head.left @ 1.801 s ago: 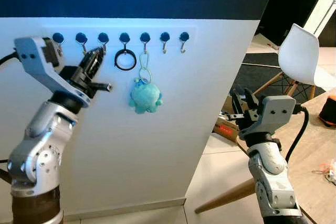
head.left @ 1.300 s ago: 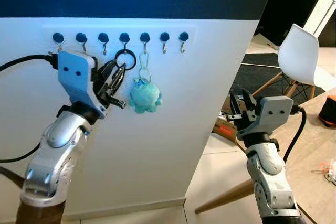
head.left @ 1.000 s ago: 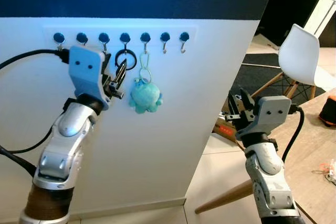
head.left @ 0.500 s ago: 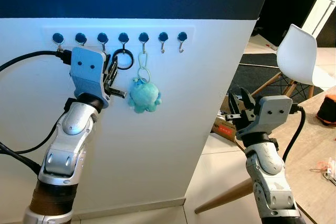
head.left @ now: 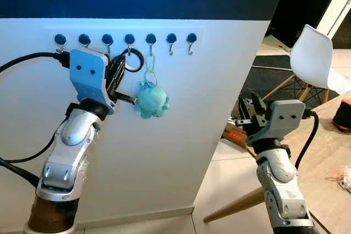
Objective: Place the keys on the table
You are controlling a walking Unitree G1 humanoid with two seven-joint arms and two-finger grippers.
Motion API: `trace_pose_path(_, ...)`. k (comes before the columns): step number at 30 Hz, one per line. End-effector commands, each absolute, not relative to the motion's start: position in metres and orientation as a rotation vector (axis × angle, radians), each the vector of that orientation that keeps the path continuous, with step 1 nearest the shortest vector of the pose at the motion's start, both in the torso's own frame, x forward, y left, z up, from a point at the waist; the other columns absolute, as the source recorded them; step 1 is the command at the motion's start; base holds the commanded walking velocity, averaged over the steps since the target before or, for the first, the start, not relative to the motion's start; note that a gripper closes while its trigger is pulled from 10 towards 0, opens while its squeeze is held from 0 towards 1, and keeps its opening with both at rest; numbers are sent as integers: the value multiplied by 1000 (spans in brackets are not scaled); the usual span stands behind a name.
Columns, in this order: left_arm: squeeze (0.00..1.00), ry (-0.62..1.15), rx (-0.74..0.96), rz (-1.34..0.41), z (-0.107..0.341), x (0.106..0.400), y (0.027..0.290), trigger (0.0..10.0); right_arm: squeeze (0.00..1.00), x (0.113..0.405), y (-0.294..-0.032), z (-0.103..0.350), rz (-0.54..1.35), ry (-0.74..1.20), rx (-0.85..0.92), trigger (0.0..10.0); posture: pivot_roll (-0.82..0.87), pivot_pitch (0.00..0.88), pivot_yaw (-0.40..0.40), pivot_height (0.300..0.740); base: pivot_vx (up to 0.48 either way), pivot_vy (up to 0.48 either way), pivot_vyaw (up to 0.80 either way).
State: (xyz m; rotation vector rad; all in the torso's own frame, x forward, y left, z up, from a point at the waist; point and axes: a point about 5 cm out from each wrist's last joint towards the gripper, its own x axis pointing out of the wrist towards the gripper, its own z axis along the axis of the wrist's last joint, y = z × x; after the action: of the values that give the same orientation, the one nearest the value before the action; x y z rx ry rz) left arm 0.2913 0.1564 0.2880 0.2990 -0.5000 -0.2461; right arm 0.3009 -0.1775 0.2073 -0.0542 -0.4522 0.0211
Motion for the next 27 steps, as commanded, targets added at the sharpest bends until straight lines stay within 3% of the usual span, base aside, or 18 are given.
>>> trace_pose_path(1, 0, -460, 401, -286, 280, 289, 152, 10000, 0, 299, -182, 207, 4, -446, -57, 10000, 120, 103, -37, 740, 0, 0, 0)
trace_pose_path(11, 0, -338, 589, -167, 272, 304, 164, 10000, 0, 302, -178, 208, 17, -450, -51, 10000, 126, 97, -42, 740, 0, 0, 0)
trace_pose_path(27, 0, -543, 455, -41, 312, 299, 169, 10000, 0, 299, -181, 206, 6, -446, -54, 10000, 117, 99, -33, 740, 0, 0, 0)
